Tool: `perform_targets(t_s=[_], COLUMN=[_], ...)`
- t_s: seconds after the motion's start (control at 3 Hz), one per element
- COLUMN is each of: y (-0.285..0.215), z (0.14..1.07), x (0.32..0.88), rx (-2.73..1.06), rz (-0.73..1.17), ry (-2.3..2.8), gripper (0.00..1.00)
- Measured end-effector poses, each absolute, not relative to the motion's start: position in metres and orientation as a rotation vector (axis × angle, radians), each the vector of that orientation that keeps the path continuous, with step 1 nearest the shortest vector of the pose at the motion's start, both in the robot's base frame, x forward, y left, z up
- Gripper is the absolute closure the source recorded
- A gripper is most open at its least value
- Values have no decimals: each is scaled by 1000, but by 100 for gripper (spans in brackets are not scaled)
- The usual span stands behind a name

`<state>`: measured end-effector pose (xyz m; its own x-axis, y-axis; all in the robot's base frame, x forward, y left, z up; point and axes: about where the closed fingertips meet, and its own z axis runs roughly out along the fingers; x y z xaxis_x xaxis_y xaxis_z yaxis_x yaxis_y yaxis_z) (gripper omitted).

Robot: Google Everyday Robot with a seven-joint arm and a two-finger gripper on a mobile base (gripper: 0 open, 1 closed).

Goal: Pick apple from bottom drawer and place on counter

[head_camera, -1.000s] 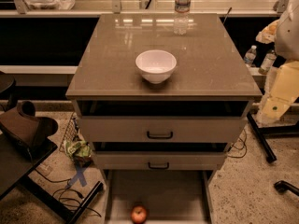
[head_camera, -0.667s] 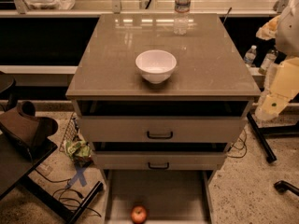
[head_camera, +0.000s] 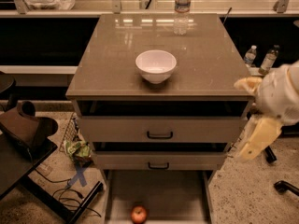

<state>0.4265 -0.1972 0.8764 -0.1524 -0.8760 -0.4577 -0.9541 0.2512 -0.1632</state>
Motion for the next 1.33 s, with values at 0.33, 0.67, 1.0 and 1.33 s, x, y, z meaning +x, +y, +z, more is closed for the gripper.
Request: perform_targets(t_s=[0.33, 0.67, 1.0, 1.33], y=[-186, -195, -211, -213], z=[802, 741, 700, 689], x=[406, 400, 410, 411], rx=[-1542, -1379, -1334, -1364], rz=[401, 445, 384, 360], ry=[1972, 1896, 1796, 1749], gripper=[0, 0, 0, 0])
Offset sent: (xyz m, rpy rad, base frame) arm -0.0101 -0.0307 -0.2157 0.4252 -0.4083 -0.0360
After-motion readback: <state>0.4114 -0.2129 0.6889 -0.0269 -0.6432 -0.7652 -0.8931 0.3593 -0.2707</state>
